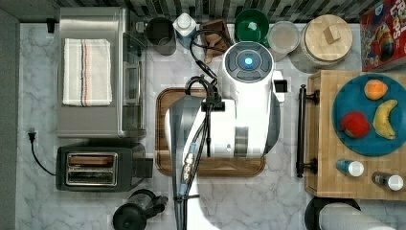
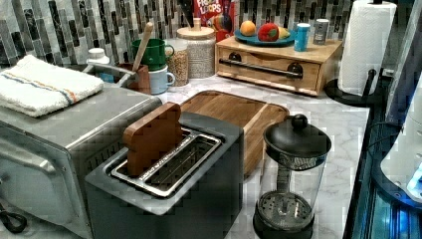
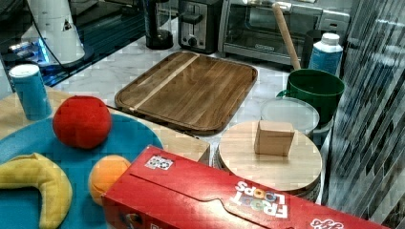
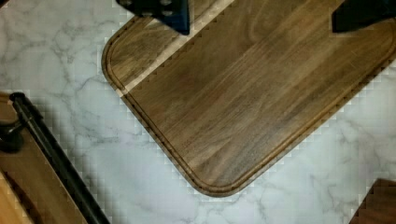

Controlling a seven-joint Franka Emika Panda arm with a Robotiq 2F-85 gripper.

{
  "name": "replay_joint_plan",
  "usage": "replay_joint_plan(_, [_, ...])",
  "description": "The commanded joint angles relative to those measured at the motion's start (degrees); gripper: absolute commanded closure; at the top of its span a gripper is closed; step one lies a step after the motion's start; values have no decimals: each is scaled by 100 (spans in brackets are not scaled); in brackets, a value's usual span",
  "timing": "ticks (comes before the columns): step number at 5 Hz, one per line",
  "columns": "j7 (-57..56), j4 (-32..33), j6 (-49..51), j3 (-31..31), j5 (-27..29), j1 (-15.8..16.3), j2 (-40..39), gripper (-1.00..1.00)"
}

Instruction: Open the drawer.

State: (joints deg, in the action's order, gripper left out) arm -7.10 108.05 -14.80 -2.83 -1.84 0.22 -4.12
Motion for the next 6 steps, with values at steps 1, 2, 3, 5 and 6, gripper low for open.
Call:
replay_joint_plan(1, [-2683, 530, -433, -341, 268, -535, 335, -100])
replay_joint_plan(2, [-3249, 731, -649, -527, 171, -580, 375, -100])
replay_joint_plan(3, [-3701, 1018, -1060, -1188, 184, -104, 462, -100])
replay_joint_plan(5, [-4536, 958, -1333, -1009, -79, -629, 258, -100])
replay_joint_plan(6, [-4897, 918, -1456, -803, -156, -937, 135, -100])
